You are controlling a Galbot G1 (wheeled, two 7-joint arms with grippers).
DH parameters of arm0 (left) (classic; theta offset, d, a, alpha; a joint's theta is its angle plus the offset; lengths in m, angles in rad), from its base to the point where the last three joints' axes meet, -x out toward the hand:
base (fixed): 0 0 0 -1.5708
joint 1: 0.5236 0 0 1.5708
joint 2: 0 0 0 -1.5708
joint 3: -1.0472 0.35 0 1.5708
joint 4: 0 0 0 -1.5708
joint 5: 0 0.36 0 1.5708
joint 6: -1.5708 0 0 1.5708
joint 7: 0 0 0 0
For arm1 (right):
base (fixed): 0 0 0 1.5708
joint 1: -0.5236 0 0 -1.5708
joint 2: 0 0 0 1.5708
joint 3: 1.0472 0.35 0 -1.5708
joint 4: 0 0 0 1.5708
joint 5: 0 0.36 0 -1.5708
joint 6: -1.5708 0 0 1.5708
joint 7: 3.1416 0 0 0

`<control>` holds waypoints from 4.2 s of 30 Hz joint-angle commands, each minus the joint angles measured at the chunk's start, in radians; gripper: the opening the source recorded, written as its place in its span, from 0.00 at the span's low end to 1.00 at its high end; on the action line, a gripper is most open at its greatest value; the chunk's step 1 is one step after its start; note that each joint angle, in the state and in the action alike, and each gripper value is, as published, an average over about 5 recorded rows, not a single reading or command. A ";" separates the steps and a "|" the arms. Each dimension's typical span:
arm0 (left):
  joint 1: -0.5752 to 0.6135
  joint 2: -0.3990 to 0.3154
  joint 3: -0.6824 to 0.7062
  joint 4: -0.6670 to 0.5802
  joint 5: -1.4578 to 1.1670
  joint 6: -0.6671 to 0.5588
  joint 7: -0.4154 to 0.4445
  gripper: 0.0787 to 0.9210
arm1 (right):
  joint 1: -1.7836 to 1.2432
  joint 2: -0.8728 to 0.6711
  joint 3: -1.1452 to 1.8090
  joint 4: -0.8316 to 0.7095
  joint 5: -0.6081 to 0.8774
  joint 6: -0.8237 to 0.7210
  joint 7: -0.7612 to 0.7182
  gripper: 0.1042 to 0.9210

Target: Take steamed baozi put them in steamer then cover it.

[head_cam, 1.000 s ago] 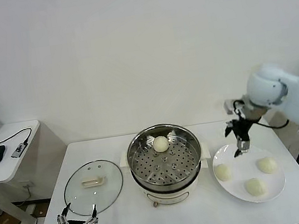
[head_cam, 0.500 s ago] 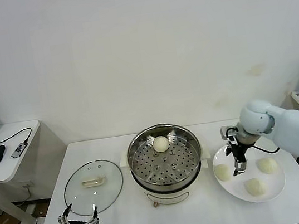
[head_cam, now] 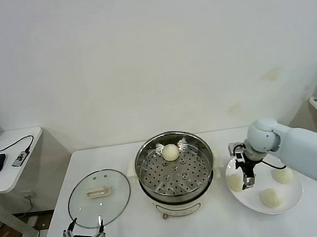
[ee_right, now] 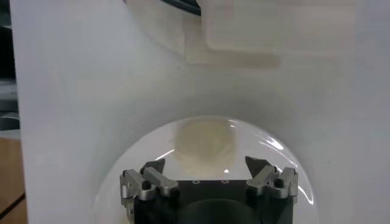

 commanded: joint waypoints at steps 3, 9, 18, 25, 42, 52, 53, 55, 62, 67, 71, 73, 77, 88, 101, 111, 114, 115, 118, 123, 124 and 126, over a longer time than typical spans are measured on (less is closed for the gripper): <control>-0.001 0.000 0.001 0.007 0.000 0.001 0.000 0.88 | -0.031 0.019 0.016 -0.028 -0.023 0.024 0.025 0.88; -0.003 -0.001 0.006 0.016 0.001 0.000 0.001 0.88 | -0.053 0.032 0.030 -0.034 -0.027 0.022 0.049 0.88; -0.005 -0.002 0.011 0.022 0.001 0.000 0.002 0.88 | -0.054 0.045 0.032 -0.049 -0.026 0.024 0.058 0.88; -0.006 -0.001 0.010 0.026 0.000 -0.001 0.002 0.88 | -0.056 0.025 0.032 -0.044 -0.024 0.023 0.051 0.79; -0.017 -0.003 0.018 0.030 0.002 0.000 0.003 0.88 | 0.122 -0.129 -0.028 0.065 0.122 -0.012 -0.009 0.52; -0.043 -0.001 0.024 0.020 0.004 0.008 0.005 0.88 | 0.791 -0.105 -0.455 0.150 0.433 -0.051 -0.139 0.52; -0.044 -0.001 0.024 0.016 0.002 0.009 0.005 0.88 | 0.827 -0.074 -0.473 0.142 0.452 -0.056 -0.147 0.52; -0.043 0.001 0.023 0.008 -0.002 0.009 0.006 0.88 | 0.873 -0.010 -0.496 0.124 0.487 -0.063 -0.157 0.52; -0.037 0.001 0.016 -0.020 -0.006 0.010 0.007 0.88 | 0.876 0.245 -0.498 0.016 0.573 -0.104 -0.155 0.52; -0.033 0.005 0.006 -0.026 -0.021 0.010 0.009 0.88 | 0.815 0.418 -0.487 -0.075 0.576 -0.114 -0.145 0.52; -0.029 0.014 0.000 -0.025 -0.031 0.010 0.010 0.88 | 0.753 0.514 -0.481 -0.130 0.551 -0.117 -0.130 0.52; -0.031 0.014 -0.003 -0.025 -0.033 0.010 0.010 0.88 | 0.721 0.547 -0.470 -0.153 0.535 -0.118 -0.123 0.52; -0.031 0.017 -0.008 -0.025 -0.042 0.009 0.009 0.88 | 0.656 0.612 -0.449 -0.216 0.510 -0.125 -0.107 0.52; -0.033 0.012 -0.007 -0.028 -0.051 0.008 0.011 0.88 | 0.517 0.694 -0.424 -0.317 0.413 -0.121 -0.098 0.52; -0.054 -0.012 0.005 -0.021 -0.054 0.013 0.019 0.88 | 0.491 0.699 -0.423 -0.328 0.384 -0.113 -0.080 0.52; -0.063 -0.024 0.008 -0.013 -0.057 0.016 0.021 0.88 | 0.488 0.730 -0.411 -0.354 0.376 -0.108 -0.079 0.52; -0.060 -0.023 0.010 -0.012 -0.056 0.015 0.020 0.88 | 0.480 0.723 -0.404 -0.347 0.376 -0.111 -0.067 0.54; -0.059 -0.022 0.010 -0.011 -0.056 0.015 0.020 0.88 | 0.479 0.718 -0.402 -0.343 0.376 -0.112 -0.063 0.55; -0.056 -0.019 0.010 -0.008 -0.056 0.014 0.019 0.88 | 0.480 0.696 -0.397 -0.323 0.378 -0.117 -0.054 0.65; -0.054 -0.018 0.010 -0.007 -0.055 0.013 0.018 0.88 | 0.501 0.634 -0.373 -0.265 0.380 -0.126 -0.047 0.82; -0.054 -0.018 0.010 -0.007 -0.055 0.013 0.018 0.88 | 0.509 0.614 -0.369 -0.245 0.381 -0.127 -0.048 0.84; -0.054 -0.019 0.010 -0.007 -0.054 0.013 0.019 0.88 | 0.529 0.568 -0.357 -0.197 0.385 -0.131 -0.051 0.87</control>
